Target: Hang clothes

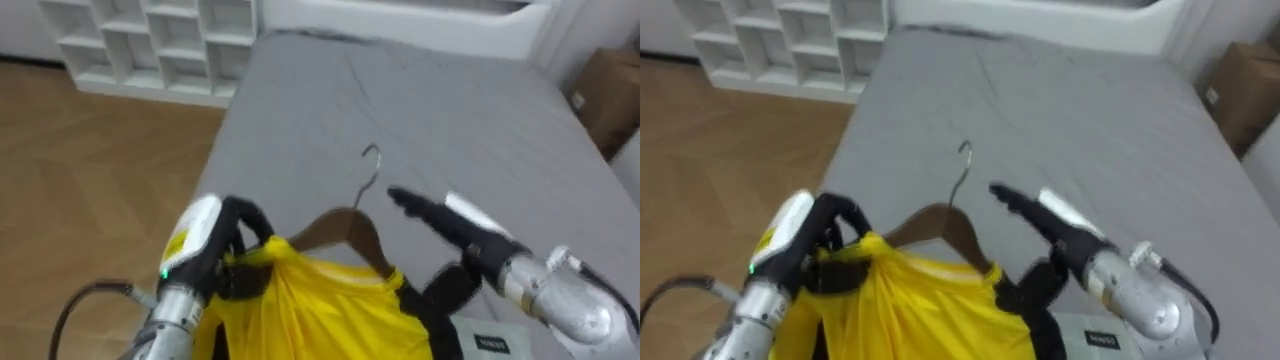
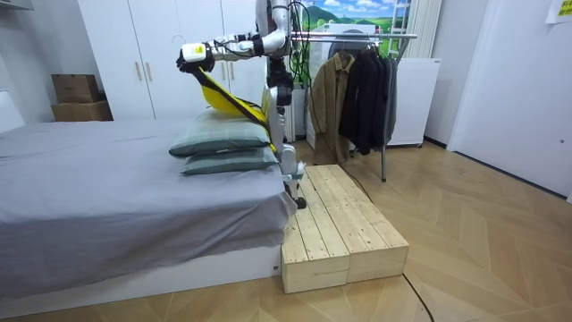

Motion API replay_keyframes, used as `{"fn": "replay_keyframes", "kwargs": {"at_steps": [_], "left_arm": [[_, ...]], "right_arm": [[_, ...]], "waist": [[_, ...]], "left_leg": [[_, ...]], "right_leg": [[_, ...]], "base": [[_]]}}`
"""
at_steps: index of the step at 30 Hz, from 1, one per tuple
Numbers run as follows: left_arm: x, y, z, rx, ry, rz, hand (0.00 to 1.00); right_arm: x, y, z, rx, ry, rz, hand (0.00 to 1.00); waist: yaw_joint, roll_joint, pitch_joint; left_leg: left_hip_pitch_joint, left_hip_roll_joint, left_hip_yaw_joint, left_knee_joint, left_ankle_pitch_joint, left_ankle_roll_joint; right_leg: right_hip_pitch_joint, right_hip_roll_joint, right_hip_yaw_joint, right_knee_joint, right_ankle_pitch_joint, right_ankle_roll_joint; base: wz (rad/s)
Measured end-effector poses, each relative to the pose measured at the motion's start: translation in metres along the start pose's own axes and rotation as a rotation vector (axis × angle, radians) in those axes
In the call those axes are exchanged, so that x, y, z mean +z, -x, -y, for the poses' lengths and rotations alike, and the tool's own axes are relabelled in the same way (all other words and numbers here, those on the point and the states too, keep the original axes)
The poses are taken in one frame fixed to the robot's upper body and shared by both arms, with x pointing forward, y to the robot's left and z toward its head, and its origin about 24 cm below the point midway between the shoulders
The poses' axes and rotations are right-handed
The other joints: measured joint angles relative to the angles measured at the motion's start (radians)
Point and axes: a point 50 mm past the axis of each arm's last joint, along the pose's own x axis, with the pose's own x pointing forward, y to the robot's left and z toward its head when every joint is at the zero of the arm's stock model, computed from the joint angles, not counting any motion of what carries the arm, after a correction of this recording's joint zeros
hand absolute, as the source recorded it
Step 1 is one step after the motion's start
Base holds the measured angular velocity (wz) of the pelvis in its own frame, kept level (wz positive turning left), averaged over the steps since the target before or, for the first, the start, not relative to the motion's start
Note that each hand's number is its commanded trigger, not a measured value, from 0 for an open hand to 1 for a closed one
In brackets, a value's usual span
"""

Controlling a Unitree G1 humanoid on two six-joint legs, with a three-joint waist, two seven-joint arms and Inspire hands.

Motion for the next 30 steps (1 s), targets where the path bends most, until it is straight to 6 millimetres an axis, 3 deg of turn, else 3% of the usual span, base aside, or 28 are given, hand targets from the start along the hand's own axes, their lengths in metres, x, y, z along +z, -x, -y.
{"fn": "replay_keyframes", "kwargs": {"at_steps": [1, 2, 3, 4, 5, 7, 13, 18, 30], "left_arm": [[-0.006, 0.000, -0.007, 0.016, -0.014, -0.018, 1.00], [-0.007, 0.000, -0.006, 0.014, -0.012, -0.029, 1.00], [-0.009, 0.003, -0.003, -0.003, -0.009, -0.037, 1.00], [-0.004, 0.001, 0.000, -0.014, -0.010, -0.018, 1.00], [-0.001, 0.000, 0.001, -0.017, -0.010, -0.007, 1.00], [0.003, -0.003, 0.003, -0.015, -0.007, 0.003, 1.00], [0.002, -0.003, 0.001, -0.003, -0.027, -0.006, 1.00], [0.004, -0.003, 0.003, -0.003, -0.014, -0.003, 1.00], [0.004, -0.003, 0.004, -0.003, -0.005, -0.004, 1.00]], "right_arm": [[0.003, -0.001, 0.001, -0.005, 0.005, 0.015, 0.00], [0.002, -0.001, 0.000, -0.010, 0.003, 0.008, 0.00], [-0.005, 0.000, -0.002, -0.010, -0.020, -0.028, 0.00], [-0.012, 0.001, -0.001, -0.016, -0.033, -0.056, 0.00], [-0.014, 0.002, 0.001, -0.018, -0.039, -0.064, 0.00], [-0.018, 0.002, 0.000, -0.022, -0.063, -0.075, 0.00], [-0.022, 0.000, -0.005, -0.007, -0.082, -0.090, 0.00], [-0.027, 0.000, -0.006, -0.023, -0.113, -0.104, 0.00], [-0.048, 0.002, -0.012, -0.022, -0.223, -0.159, 0.00]], "waist": [[-0.007, -0.009, -0.0029], [-0.017, -0.006, 0.0000], [-0.041, -0.003, -0.0017], [-0.059, -0.002, -0.0015], [-0.059, -0.002, -0.0012], [-0.047, -0.006, -0.0003], [-0.044, -0.010, 0.0035], [-0.056, -0.010, 0.0035], [-0.060, -0.007, 0.0039]], "left_leg": [[-0.018, -0.014, -0.003, 0.024, -0.022, -0.017], [-0.024, -0.017, 0.007, 0.042, -0.035, -0.024], [-0.017, -0.023, 0.050, 0.053, -0.037, -0.027], [0.008, -0.019, 0.096, 0.017, -0.008, -0.008], [0.026, -0.018, 0.114, -0.002, 0.004, 0.004], [0.047, -0.026, 0.129, -0.003, 0.008, 0.006], [0.026, -0.059, 0.114, 0.037, -0.001, 0.019], [0.023, -0.069, 0.106, 0.056, -0.003, 0.022], [0.025, -0.066, 0.099, 0.054, -0.004, 0.025]], "right_leg": [[0.037, -0.019, 0.008, -0.037, 0.040, 0.007], [0.047, -0.020, -0.011, -0.037, 0.039, 0.006], [0.070, -0.023, -0.020, -0.034, 0.038, 0.007], [0.078, -0.028, -0.024, -0.020, 0.029, 0.019], [0.077, -0.030, -0.025, -0.010, 0.021, 0.029], [0.087, -0.038, -0.027, -0.010, 0.004, 0.032], [0.095, -0.067, -0.061, -0.011, -0.030, 0.022], [0.105, -0.066, -0.069, -0.007, -0.029, 0.025], [0.109, -0.072, -0.071, -0.009, -0.029, 0.025]], "base": [[-0.43], [-0.05], [0.37], [0.45], [0.53], [0.12], [0.03], [0.10], [0.01]]}}
